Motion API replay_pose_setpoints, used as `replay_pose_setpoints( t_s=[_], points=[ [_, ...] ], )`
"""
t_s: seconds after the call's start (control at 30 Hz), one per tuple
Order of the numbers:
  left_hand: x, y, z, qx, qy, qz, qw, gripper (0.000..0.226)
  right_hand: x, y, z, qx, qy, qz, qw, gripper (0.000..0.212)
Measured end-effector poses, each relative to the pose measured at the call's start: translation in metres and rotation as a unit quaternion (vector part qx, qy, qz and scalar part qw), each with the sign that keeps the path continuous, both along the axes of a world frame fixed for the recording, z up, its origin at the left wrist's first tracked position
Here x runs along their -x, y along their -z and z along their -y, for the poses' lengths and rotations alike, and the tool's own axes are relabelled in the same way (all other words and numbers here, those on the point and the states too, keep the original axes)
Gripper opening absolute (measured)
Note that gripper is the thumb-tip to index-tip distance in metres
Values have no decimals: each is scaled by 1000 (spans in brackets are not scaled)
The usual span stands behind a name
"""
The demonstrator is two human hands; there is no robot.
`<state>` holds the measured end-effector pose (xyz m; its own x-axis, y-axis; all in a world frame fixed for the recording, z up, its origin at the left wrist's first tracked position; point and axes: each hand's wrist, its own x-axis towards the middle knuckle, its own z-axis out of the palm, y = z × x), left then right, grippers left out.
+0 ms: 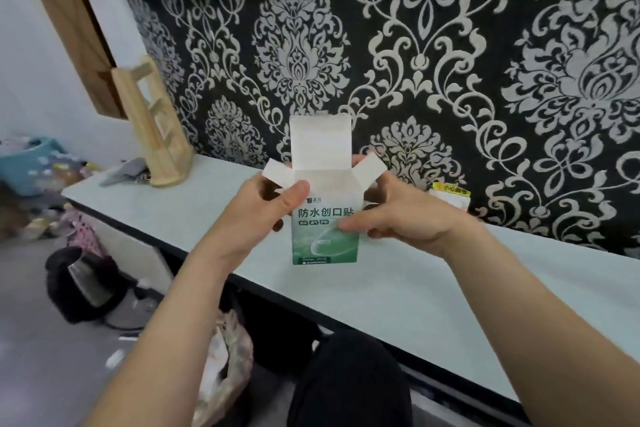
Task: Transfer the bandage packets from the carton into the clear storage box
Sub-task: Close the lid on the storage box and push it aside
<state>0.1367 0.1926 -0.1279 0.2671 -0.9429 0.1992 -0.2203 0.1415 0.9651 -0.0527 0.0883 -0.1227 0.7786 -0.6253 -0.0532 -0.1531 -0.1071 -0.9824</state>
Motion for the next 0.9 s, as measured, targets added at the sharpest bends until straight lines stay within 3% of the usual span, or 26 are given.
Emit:
replay_pose_setpoints(
  t_s=[0.2,0.4,0.63,0.67,0.77,0.83,0.9],
  points=[
    [-89,31,-65,-90,-90,17,992,63,-99,21,-46,29,-55,-90,994,45],
    [-149,76,-109,-229,-82,43,969,33,-178,70,-81,59,-105,-184,976,33],
    [-192,160,-110,-309,-215,1,926,24,-243,163,-101,130,-22,-230,964,29],
    [-197,175,-111,-330,-228,37,915,25,-249,178,-105,130,-23,-249,959,35],
    [-201,214,-115,-389,-253,271,843,44,-251,216,-112,124,-56,-324,936,68],
    [-194,234,-113,-350,-224,332,847,47,-247,237,-113,128,-81,-336,929,70],
    [-183,244,-106,-340,-125,356,861,39,-241,252,-115,122,-106,-345,925,64]
  ],
)
